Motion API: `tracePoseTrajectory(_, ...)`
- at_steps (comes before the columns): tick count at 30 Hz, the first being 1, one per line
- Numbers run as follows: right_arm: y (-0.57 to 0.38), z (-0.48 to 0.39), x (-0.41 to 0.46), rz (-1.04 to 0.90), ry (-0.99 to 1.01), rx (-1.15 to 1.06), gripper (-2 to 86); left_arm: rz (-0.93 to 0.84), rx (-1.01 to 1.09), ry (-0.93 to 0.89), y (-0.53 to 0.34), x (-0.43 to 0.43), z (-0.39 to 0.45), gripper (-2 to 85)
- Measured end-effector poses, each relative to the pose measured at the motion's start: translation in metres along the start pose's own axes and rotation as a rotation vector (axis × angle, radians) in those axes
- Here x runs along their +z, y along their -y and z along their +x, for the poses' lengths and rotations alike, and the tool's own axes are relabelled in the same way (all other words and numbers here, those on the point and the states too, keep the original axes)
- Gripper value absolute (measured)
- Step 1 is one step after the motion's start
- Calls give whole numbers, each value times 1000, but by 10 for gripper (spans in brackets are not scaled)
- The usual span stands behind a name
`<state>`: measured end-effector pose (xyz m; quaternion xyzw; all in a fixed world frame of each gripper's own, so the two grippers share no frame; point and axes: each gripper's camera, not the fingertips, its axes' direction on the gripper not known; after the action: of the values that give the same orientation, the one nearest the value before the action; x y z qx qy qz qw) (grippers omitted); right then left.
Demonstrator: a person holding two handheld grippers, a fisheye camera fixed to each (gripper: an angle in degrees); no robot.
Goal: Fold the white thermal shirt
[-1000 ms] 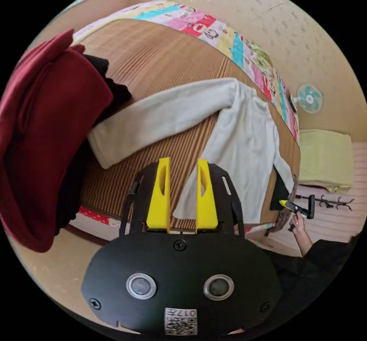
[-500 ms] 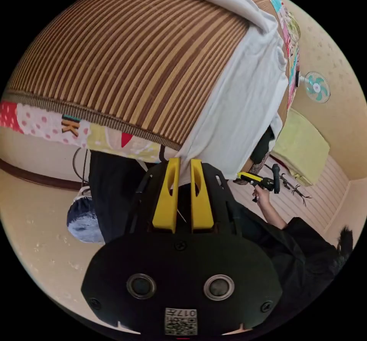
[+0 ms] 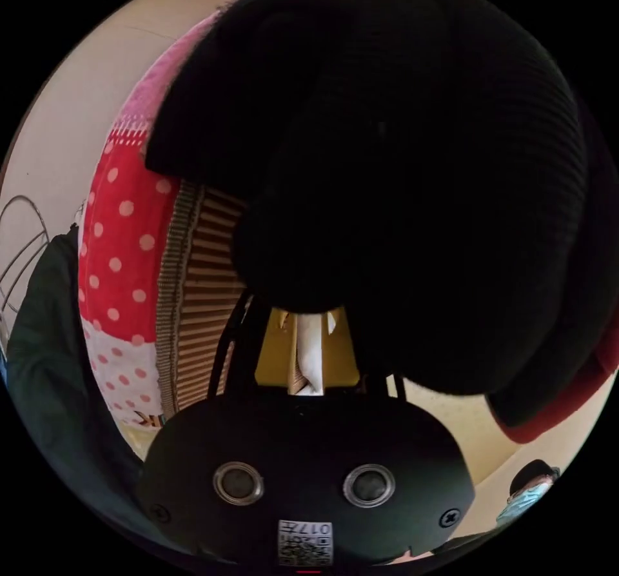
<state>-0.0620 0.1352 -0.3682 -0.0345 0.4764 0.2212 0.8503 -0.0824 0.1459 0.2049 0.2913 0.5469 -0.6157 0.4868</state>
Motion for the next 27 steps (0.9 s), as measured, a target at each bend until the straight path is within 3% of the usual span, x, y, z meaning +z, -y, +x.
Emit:
tracePoseTrajectory(2, 4, 1, -2, -1, -5, -10, 4, 11, 13, -8, -13, -3, 1, 37)
tracePoseTrajectory(5, 12, 8, -2, 7, 19, -17, 3, -8, 227, 53, -55, -13, 45, 37)
tracePoseTrajectory(11, 21, 35, 4, 19, 120, 0, 3, 34, 959, 24, -181, -13, 224, 39)
tracePoseTrajectory(13, 16, 50, 3, 66, 171, 0, 4, -85, 1249, -32, -243, 31, 282, 40)
tracePoseTrajectory(18, -9, 103, 1, 221, 394, 83, 10, -420, 1540, -106, -395, 149, 275, 44)
tracePoseTrajectory(22, -40, 185, -11, 540, 751, 220, 29, -877, 1546, 57, -514, 253, 178, 76)
tracePoseTrajectory(27, -67, 306, 0, 934, 1176, 487, 59, -1162, 1494, 95, -564, 253, 108, 69)
